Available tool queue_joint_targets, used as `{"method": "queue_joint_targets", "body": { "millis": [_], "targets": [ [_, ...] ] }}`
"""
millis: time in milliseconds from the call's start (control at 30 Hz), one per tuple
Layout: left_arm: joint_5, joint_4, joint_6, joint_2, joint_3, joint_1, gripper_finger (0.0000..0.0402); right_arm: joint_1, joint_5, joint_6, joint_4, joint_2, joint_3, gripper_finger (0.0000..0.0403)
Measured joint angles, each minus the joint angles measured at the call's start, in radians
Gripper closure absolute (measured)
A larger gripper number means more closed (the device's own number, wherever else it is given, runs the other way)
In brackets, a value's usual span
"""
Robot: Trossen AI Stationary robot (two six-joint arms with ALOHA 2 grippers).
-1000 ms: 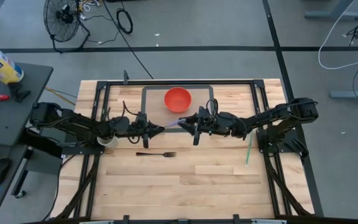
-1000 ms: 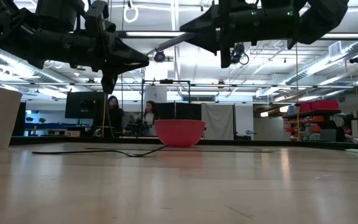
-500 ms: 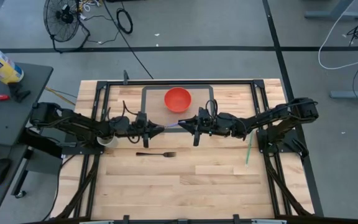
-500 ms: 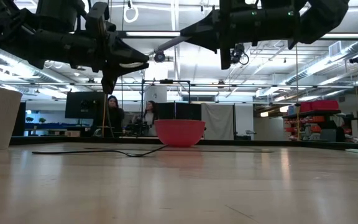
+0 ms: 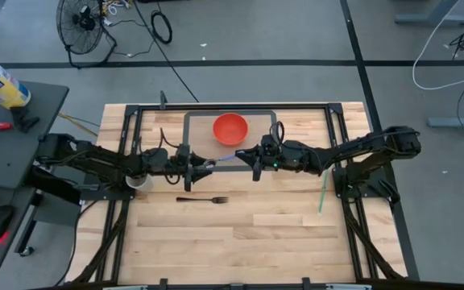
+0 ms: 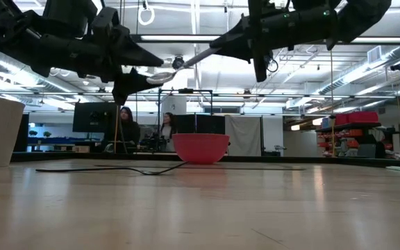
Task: Pick & Place Utensil
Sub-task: Put the purple spoon into the orange bowl
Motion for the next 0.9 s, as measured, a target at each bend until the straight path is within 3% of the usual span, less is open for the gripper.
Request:
{"method": "queue_joint_targets", "body": {
  "millis": [233,467,700,900],
  "targets": [
    [-0.063,-0.274,0.028,-0.107,0.000,0.035,0.0130,-0.054,0.073,0.044,-0.090,-0.075,0.000,0.0380],
    [-0.085,-0.272,0.028,-0.131,0.000,0.035,0.0144,-0.166,0.213,0.214,-0.152,-0.061,0.000,0.0380],
    [-0.073,-0.271,0.027,-0.130,0.000,0.035,0.0152,-0.284,0.134,0.347,-0.170,-0.004,0.000,0.0380],
    [-0.073,-0.271,0.027,-0.130,0.000,0.035,0.0152,-0.319,0.088,0.363,-0.166,0.060,0.000,0.0380]
  ]
}}
